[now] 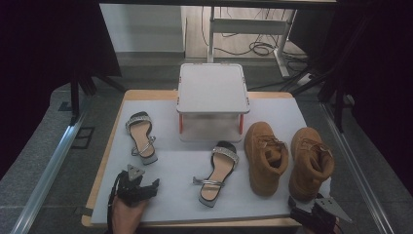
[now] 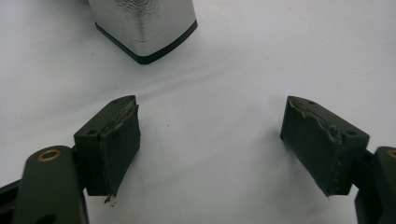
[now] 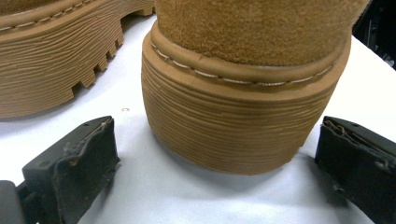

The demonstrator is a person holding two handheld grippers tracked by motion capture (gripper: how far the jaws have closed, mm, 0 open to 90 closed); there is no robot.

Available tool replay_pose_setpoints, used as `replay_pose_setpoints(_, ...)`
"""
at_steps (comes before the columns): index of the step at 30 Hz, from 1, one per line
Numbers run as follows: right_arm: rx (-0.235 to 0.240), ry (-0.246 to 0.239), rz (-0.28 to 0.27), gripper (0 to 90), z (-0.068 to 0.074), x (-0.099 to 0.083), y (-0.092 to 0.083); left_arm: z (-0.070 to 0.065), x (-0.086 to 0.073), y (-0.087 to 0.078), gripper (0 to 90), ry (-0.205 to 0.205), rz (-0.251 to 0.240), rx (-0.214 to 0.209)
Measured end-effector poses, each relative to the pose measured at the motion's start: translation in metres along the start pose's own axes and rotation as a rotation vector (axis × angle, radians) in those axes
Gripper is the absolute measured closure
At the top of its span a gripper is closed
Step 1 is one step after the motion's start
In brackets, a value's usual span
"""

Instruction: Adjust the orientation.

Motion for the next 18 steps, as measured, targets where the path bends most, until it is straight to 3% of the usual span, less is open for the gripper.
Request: replay_pose_setpoints(18, -0.003, 0.000, 0.003, 0.0, 0.0002, 0.0004, 0.0002, -0.0001, 0.0004, 0.0002, 19.8, -0.004, 0.003, -0.001)
Point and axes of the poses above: each handheld gripper's, and its own axes: y roughly forward along the jaws, x roughly out of its top, z roughly to its left, the point moved 5 cm from there along y, roughly forward along the jaws, and after that the axes turned 15 degrees about -y, right-handed, at the moved point
